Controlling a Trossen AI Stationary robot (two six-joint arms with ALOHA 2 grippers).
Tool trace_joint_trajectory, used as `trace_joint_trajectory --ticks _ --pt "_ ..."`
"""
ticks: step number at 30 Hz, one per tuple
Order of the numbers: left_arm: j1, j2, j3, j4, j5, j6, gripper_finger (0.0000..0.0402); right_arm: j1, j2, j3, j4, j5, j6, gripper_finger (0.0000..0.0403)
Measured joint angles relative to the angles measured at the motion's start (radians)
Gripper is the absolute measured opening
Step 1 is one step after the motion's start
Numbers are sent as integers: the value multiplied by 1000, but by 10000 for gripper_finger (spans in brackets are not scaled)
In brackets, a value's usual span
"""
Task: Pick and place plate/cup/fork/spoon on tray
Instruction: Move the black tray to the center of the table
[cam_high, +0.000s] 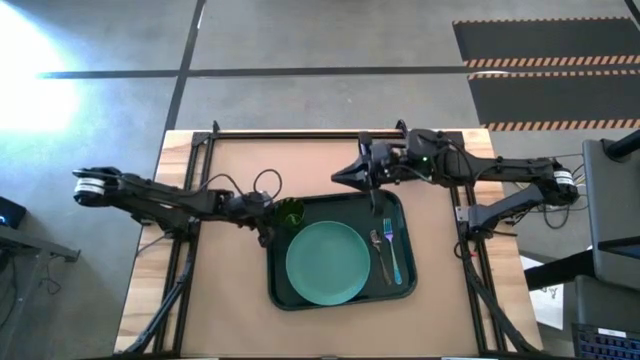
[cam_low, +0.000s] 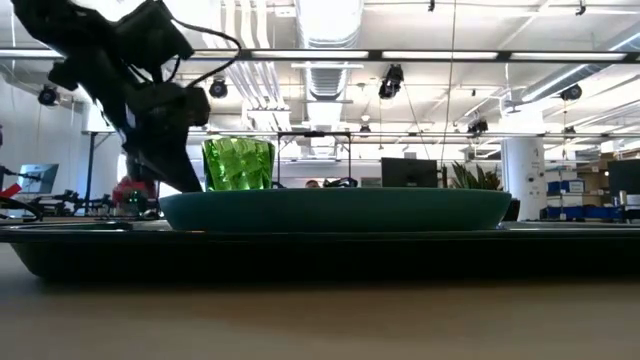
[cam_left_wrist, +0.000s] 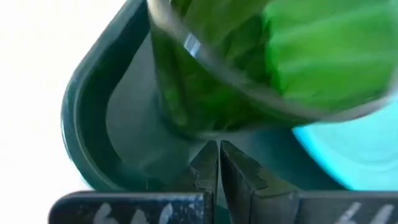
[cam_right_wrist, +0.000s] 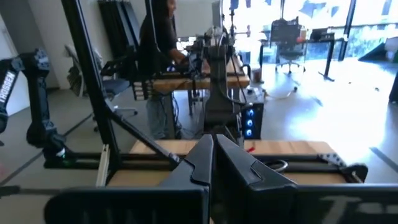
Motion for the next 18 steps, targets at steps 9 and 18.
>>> trace_joint_trajectory --ticks 9,18 --pt "0 157 0 15 -1 -4 0 0 0 -5 -5 0 21 9" --pt "30 213 0 6 -44 -3 0 0 0 -5 -5 0 22 9"
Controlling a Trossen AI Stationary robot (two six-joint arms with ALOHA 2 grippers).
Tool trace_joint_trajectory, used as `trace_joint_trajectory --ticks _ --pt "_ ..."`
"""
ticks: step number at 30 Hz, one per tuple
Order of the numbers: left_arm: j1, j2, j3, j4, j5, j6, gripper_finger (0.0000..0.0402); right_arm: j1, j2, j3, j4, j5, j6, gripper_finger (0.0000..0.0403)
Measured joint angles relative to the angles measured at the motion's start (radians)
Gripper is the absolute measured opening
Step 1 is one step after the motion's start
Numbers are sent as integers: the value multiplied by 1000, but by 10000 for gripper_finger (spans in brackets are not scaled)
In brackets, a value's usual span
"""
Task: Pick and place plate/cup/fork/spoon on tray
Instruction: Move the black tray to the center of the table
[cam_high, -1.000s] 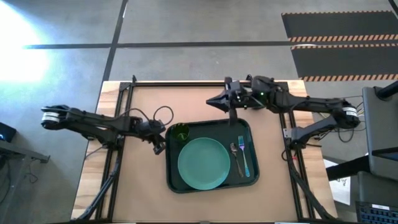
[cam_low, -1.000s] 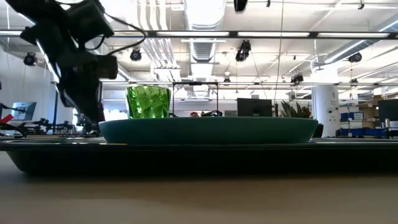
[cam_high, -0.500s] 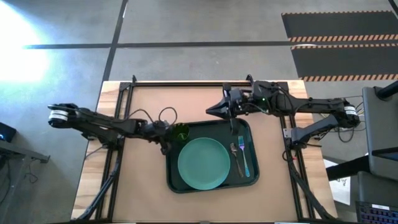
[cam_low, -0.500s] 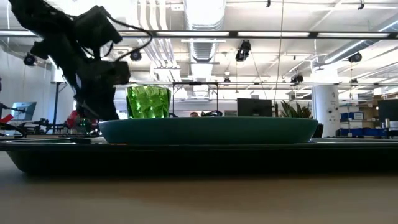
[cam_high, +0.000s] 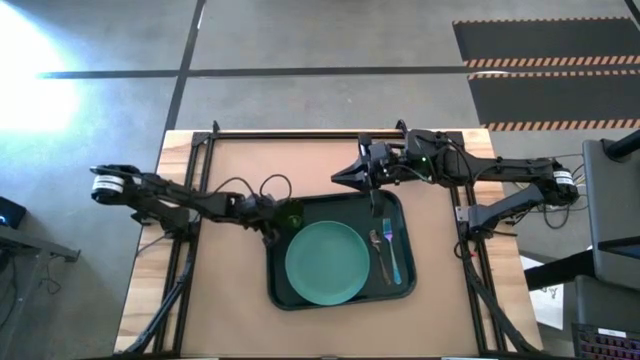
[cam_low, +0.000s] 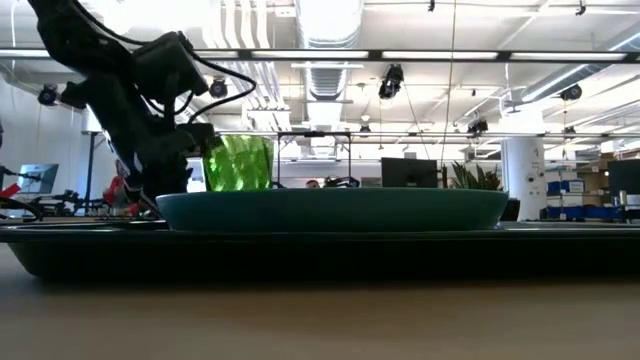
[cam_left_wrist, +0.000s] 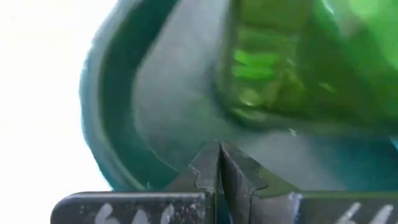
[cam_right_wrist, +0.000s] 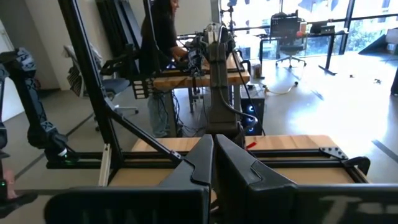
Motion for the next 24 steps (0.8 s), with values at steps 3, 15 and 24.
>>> trace_joint_trajectory --ticks 3,15,24 --pt "32 0 -1 -5 -5 13 0 0 0 0 0 0 5 9" --pt "155 0 -2 -19 2 155 0 0 0 0 0 0 30 9" --pt "184 -67 9 -108 21 182 0 0 0 0 -2 0 29 9"
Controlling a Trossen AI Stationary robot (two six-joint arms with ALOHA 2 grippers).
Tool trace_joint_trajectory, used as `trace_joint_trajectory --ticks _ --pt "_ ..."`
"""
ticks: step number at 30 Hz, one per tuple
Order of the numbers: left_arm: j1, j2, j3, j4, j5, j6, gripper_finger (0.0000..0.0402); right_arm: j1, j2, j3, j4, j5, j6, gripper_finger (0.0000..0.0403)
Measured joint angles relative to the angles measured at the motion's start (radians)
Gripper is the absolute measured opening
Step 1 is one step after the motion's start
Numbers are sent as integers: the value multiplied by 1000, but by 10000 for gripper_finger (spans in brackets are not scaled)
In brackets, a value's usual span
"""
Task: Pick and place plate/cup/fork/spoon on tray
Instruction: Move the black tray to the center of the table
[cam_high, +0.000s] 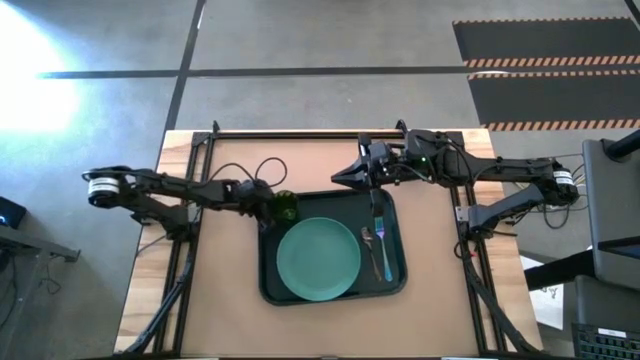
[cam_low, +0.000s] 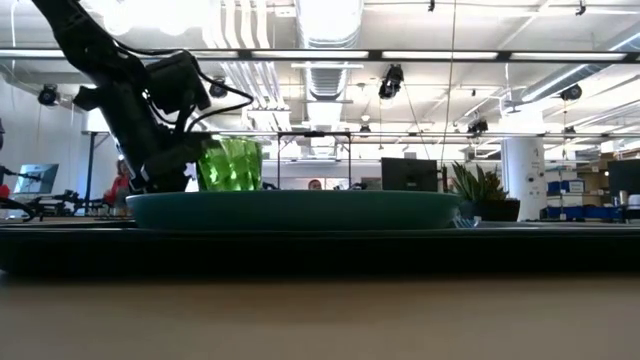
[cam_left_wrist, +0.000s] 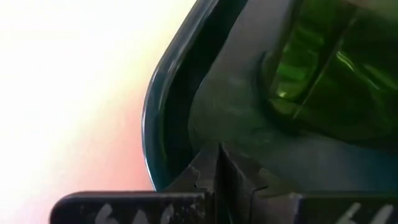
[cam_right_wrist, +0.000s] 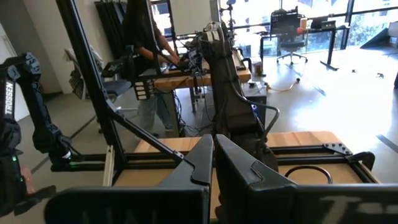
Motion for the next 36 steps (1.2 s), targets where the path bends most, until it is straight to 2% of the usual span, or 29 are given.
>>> trace_joint_trajectory --ticks 3,8,13,18,24,36 --pt "0 -63 13 -71 -17 9 0 0 0 0 -12 0 -1 9" --pt "16 -174 50 -174 -109 75 0 0 0 -1 -28 0 -3 9" --pt "28 -261 56 -250 -74 27 0 0 0 -1 -27 0 -11 9" --pt "-6 -314 55 -321 -55 -26 0 0 0 -1 -34 0 -11 9" --pt "-52 -321 51 -415 -7 -60 0 0 0 -1 -41 0 -11 9" --pt "-134 -316 50 -397 67 -210 0 -3 0 -1 -42 4 -38 9"
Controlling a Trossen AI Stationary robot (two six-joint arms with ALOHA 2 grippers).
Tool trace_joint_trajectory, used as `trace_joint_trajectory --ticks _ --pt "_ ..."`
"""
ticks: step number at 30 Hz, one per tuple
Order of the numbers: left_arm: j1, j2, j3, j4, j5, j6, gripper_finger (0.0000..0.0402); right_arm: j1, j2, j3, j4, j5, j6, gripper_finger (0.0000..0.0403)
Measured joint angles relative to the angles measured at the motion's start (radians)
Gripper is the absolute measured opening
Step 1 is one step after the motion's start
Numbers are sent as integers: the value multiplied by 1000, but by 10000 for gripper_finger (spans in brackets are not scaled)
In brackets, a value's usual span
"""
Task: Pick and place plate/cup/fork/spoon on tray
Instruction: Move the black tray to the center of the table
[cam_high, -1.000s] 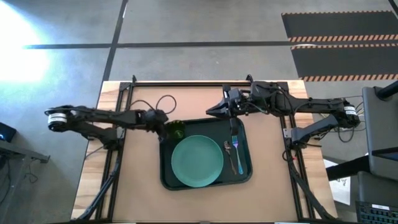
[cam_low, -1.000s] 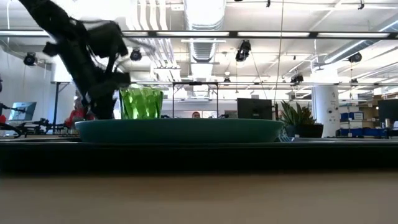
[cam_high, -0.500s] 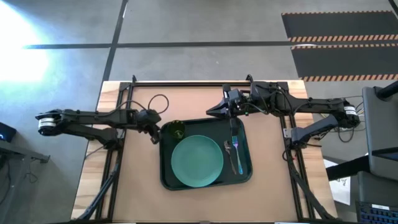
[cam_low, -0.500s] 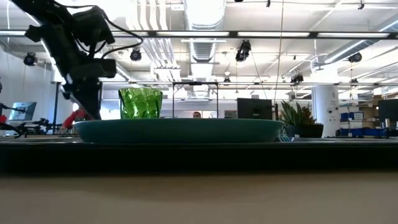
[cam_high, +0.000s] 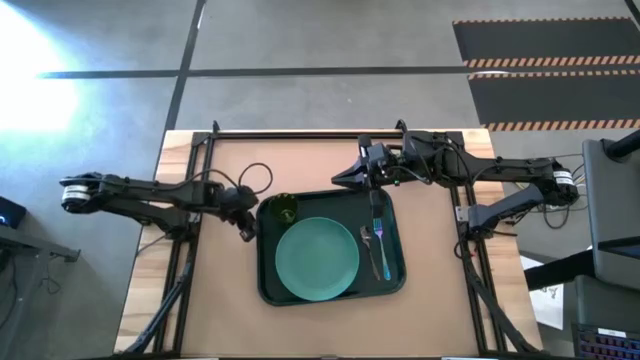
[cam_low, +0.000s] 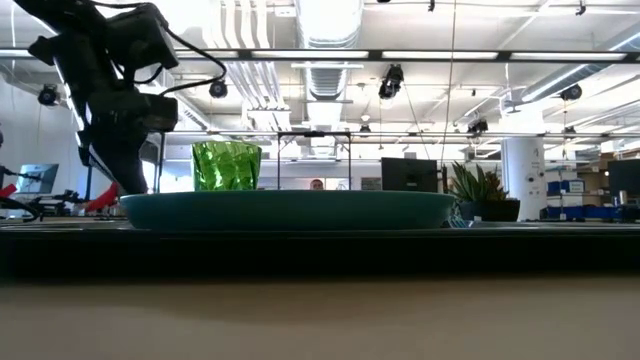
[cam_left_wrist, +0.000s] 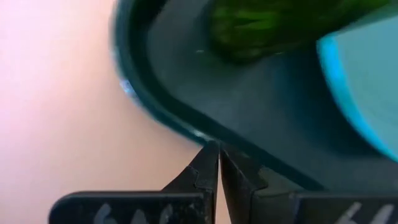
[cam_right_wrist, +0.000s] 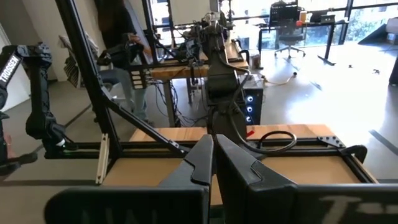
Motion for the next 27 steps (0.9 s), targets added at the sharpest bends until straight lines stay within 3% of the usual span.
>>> trace_joint_trajectory --ticks 10,22,27 --pt "-37 10 -24 49 9 -53 0 0 0 0 -14 32 -1 9" --pt "-49 120 -61 99 15 -78 0 0 -1 0 -14 32 0 9" --pt "-48 163 -63 160 -35 -78 0 0 -1 0 -14 32 0 9"
